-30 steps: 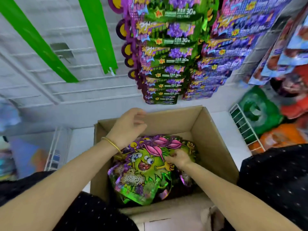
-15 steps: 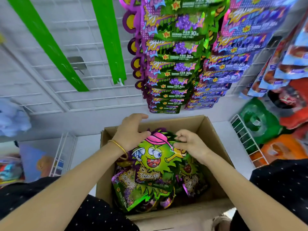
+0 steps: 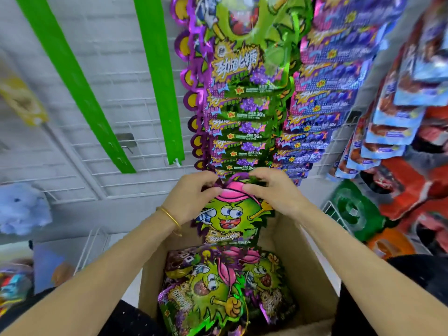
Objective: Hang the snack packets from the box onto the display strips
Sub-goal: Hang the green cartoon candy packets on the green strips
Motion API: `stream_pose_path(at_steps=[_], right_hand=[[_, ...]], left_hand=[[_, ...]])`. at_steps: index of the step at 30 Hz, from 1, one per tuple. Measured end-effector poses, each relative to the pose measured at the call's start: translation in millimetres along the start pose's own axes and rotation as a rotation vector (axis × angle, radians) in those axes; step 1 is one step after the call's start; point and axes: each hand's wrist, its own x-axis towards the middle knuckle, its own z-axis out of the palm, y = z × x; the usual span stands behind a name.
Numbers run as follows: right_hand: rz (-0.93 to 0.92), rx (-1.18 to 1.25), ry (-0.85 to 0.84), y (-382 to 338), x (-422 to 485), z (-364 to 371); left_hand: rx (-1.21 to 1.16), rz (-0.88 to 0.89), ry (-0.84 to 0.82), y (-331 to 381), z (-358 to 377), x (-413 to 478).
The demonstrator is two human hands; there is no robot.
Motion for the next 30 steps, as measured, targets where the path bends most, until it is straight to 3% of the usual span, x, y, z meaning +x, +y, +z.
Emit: stream_pose_path(at_steps=[3, 9, 14, 21, 30], right_hand=[[-0.083, -0.069, 0.05, -44, 20, -40], [-0.234, -0.15, 0.249, -127, 58, -131], [-0.333, -0.2, 0.378, -173, 88, -181], [-0.409, -0.304, 0.568, -216, 134, -206], [-0.375, -0.593, 0.784, -255, 167, -207]], left_hand=[[-0.058, 0.053, 0.001, 43, -51, 29], [-0.254, 0.215, 0.455, 142, -165, 127], [-0.26, 0.209, 0.656, 185, -210, 199], [-0.498, 0.089, 0.517, 204, -234, 226], [-0.461, -0.048, 0.393, 212, -261, 228]])
